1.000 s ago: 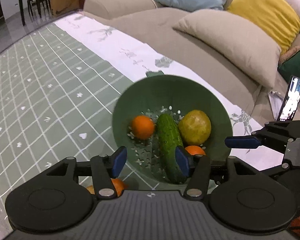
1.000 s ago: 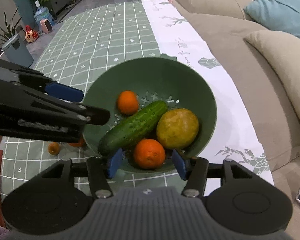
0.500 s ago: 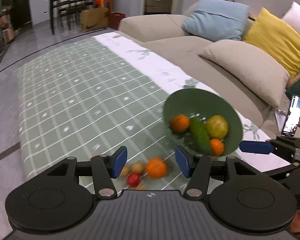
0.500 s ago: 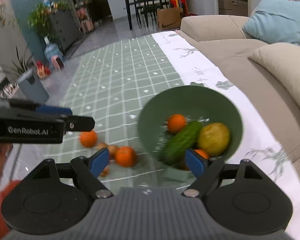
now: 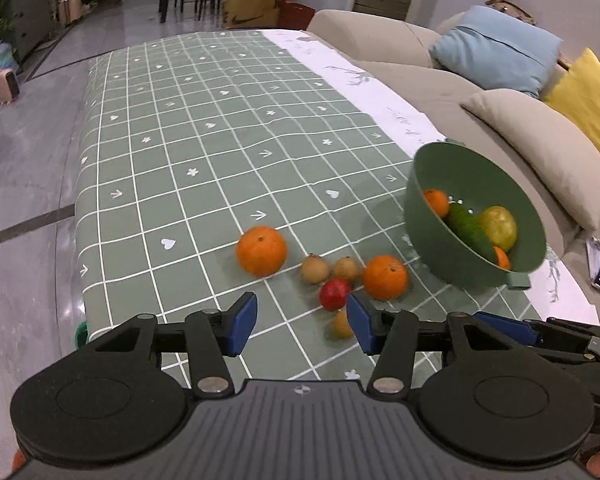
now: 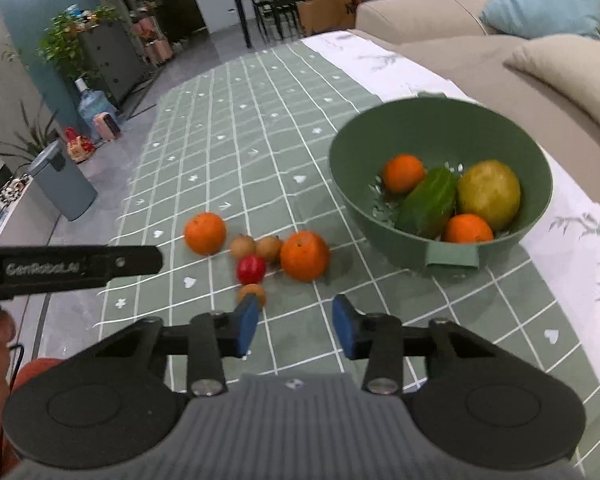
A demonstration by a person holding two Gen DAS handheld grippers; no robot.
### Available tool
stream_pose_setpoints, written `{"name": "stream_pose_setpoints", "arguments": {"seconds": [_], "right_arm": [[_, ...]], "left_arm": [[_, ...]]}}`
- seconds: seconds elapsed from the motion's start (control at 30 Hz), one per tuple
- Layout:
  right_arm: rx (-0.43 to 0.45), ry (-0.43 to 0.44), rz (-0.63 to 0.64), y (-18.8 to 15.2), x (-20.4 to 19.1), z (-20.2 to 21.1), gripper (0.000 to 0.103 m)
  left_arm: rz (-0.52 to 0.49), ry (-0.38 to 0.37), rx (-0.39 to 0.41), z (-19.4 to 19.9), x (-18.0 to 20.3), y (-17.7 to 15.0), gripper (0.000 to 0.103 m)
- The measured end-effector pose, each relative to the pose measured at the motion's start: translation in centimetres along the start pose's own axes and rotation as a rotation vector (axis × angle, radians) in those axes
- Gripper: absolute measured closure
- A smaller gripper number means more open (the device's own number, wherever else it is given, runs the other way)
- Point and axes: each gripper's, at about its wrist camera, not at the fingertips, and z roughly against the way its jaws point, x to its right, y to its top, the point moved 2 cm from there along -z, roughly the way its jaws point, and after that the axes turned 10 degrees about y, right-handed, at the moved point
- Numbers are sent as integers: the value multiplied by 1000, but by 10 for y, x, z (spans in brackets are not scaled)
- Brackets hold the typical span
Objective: Organize fruits
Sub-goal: 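Grasp a remaining orange with the left tool while the right tool grasps another orange, then carry the orange into the colander with the left tool while the right tool releases its orange there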
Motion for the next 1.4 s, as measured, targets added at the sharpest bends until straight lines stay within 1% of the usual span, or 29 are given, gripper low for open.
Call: {"name": "stream_pose_setpoints", "arguments": {"seconds": [0.2, 0.37, 0.53, 0.67, 0.73, 0.9, 1.07, 1.13, 1.2, 1.4], "right_arm": [[14, -45, -3, 5, 3, -21, 68], [30, -81, -25, 7, 3, -42, 68], [39, -100, -38, 12, 6, -60, 68], [34, -102, -64, 16, 12, -73, 67], [33, -89, -80, 18, 14, -79, 66], [32, -76, -75, 21, 12, -88, 64], [19, -48, -97, 20, 15, -93, 63], [13, -37, -103, 20, 16, -94, 63], [9, -30, -111, 20, 17, -93, 63], [3, -30, -108, 20, 19, -87, 65]], "left_arm": [[15, 24, 2, -23, -5, 4, 49], [35, 32, -5, -43, -9, 9, 50], [67, 44, -31, -64, -16, 15, 50], [85, 41, -39, -77, -18, 19, 49], [85, 35, -50, -84, -18, 21, 48], [87, 35, -68, -99, -16, 22, 46], [116, 3, -85, -107, -17, 23, 46], [121, 12, -102, -111, -16, 23, 47], [129, 8, -103, -113, -18, 23, 50], [166, 5, -111, -106, -21, 23, 52]]}}
